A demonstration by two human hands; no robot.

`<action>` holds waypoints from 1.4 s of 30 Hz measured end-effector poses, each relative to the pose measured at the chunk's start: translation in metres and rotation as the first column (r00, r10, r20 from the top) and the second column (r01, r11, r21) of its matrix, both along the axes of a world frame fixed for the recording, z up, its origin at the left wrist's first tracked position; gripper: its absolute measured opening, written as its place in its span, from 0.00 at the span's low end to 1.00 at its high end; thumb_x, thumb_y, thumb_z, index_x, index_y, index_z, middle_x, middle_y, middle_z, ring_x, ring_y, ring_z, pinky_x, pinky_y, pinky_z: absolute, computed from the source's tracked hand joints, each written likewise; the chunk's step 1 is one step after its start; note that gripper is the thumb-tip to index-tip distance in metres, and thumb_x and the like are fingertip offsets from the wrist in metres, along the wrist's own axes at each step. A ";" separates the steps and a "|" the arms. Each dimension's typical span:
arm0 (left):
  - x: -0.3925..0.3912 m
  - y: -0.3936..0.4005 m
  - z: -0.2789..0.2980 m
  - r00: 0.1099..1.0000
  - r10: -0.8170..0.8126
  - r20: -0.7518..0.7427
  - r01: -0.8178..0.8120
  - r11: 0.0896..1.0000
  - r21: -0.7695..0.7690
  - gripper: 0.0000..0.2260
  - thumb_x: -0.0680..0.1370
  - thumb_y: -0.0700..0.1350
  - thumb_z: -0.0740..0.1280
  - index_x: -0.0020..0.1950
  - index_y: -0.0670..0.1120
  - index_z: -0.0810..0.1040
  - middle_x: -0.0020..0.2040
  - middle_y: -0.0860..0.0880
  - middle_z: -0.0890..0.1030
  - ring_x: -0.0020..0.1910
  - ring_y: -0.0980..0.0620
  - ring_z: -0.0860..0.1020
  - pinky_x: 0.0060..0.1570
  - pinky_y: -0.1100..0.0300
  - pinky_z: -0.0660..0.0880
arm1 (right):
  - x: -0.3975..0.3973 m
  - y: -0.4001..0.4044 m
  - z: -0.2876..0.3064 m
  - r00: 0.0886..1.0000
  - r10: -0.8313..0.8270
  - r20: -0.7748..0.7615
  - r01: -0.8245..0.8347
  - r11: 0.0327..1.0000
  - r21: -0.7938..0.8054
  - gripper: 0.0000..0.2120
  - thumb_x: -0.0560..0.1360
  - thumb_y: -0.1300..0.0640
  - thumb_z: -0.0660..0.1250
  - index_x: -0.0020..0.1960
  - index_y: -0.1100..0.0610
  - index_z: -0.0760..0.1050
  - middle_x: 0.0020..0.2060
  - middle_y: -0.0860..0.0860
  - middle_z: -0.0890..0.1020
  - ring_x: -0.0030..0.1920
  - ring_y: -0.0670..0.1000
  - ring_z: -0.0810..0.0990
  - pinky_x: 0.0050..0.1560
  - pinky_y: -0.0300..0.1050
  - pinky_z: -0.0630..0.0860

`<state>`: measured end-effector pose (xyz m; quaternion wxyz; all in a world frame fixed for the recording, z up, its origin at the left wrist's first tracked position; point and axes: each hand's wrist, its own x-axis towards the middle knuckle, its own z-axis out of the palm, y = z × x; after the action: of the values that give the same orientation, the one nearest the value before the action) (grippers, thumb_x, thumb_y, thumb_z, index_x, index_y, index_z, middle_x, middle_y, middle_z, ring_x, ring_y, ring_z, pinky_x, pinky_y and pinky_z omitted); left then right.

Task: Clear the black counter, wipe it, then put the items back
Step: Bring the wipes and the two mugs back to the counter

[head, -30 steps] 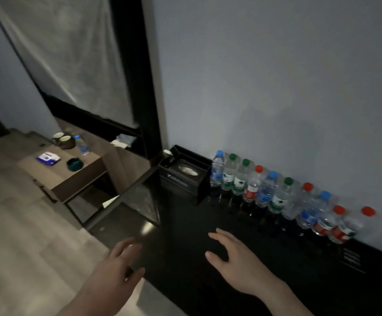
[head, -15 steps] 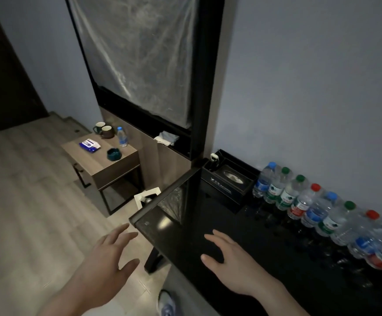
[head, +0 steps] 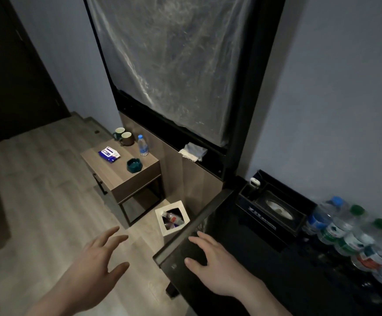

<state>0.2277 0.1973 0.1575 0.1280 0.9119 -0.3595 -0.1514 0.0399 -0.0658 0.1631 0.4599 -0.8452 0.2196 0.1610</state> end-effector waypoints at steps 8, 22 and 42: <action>0.100 -0.001 -0.006 0.992 0.115 -0.046 -0.115 0.993 0.000 0.28 0.78 0.65 0.66 0.76 0.64 0.65 0.81 0.63 0.56 0.68 0.53 0.74 0.68 0.59 0.68 | 0.136 -0.016 0.009 0.998 0.068 -0.008 -0.069 0.994 -0.090 0.31 0.82 0.39 0.64 0.81 0.39 0.58 0.82 0.36 0.52 0.82 0.47 0.55 0.79 0.56 0.60; 0.365 0.084 -0.048 0.989 0.115 -0.094 -0.110 0.992 0.061 0.32 0.74 0.67 0.63 0.77 0.61 0.66 0.81 0.58 0.59 0.74 0.53 0.68 0.72 0.59 0.66 | 0.379 0.049 -0.038 0.997 0.012 -0.076 -0.025 0.984 -0.178 0.34 0.79 0.33 0.61 0.81 0.40 0.58 0.83 0.38 0.52 0.82 0.46 0.55 0.81 0.49 0.56; 0.666 0.016 -0.061 0.986 -0.092 -0.136 0.108 0.987 0.115 0.29 0.78 0.62 0.65 0.78 0.58 0.64 0.81 0.56 0.59 0.78 0.53 0.64 0.76 0.61 0.60 | 0.633 0.033 -0.083 0.982 -0.159 -0.101 0.146 0.982 -0.121 0.31 0.81 0.37 0.63 0.81 0.42 0.60 0.83 0.42 0.54 0.81 0.48 0.57 0.80 0.45 0.55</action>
<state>0.8935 0.2136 0.0970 0.0877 0.8868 -0.3860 -0.2386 0.6731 -0.0327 0.0804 0.4095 -0.8403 0.3177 0.1591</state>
